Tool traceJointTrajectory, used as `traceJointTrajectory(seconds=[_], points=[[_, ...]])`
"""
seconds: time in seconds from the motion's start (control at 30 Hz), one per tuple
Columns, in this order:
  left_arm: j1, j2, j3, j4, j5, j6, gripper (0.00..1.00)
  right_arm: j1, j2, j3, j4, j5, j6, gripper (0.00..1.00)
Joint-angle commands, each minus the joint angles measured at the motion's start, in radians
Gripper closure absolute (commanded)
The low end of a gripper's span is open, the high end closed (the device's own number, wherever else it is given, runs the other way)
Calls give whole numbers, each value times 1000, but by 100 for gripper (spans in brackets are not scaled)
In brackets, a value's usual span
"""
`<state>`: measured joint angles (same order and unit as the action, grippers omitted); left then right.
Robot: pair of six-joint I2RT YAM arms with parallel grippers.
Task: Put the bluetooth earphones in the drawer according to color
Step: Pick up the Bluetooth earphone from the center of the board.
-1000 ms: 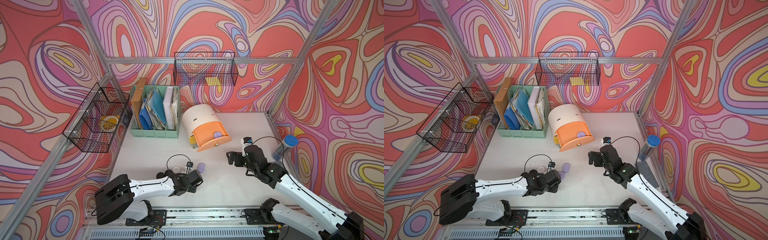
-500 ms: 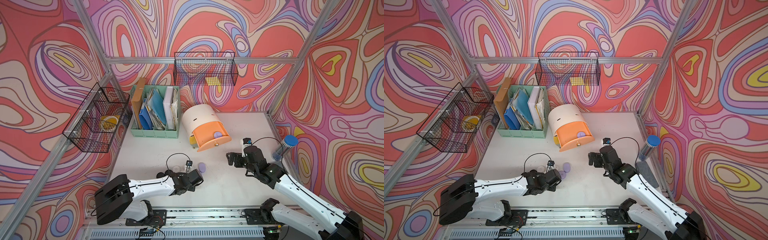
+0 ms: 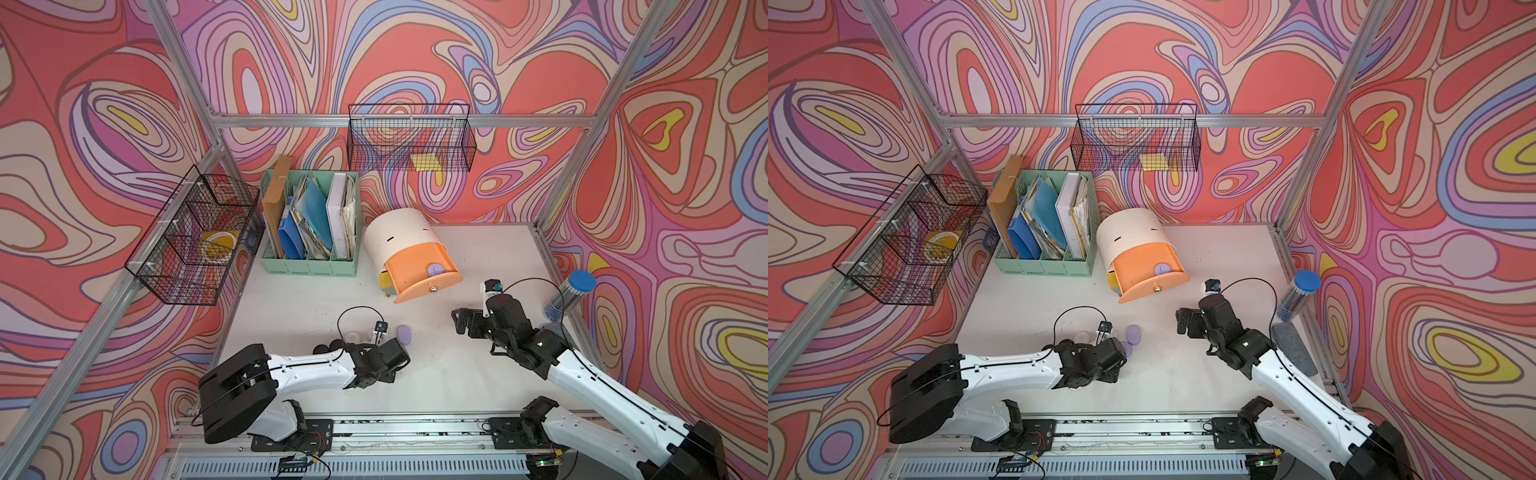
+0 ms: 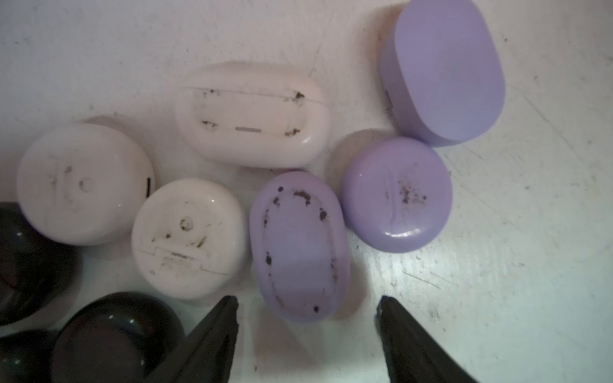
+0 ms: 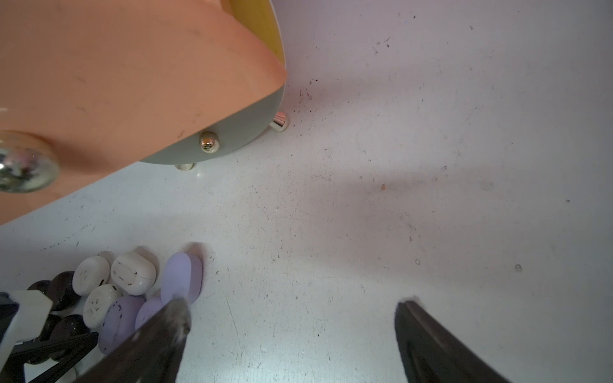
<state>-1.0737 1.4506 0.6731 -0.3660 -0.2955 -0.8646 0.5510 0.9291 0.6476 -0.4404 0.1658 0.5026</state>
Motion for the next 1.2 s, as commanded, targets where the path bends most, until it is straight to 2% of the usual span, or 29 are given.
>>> traceJointTrajectory(seconds=[0.0, 0.13, 0.37, 0.57, 0.63, 0.83, 1.0, 1.17], points=[[10, 48, 32, 10, -20, -1, 29, -3, -17, -17, -3, -5, 16, 2], [40, 78, 36, 12, -33, 0, 35, -3, -22, -19, -15, -6, 21, 2], [68, 128, 54, 31, -27, 22, 38, -3, -14, -20, -9, -21, 34, 2], [71, 121, 48, 32, -4, 22, 51, -3, -9, -16, -14, -20, 31, 2], [72, 103, 42, 24, 0, 21, 58, -3, -7, -17, -15, -22, 29, 2], [71, 7, 46, -39, -29, 36, 65, -3, 14, -14, -12, -41, 11, 2], [72, -105, 86, -110, -81, 81, 66, -3, 28, -26, 12, -102, -1, 2], [88, -196, 180, -184, -134, 160, 66, -3, 21, -108, 132, -208, 14, 2]])
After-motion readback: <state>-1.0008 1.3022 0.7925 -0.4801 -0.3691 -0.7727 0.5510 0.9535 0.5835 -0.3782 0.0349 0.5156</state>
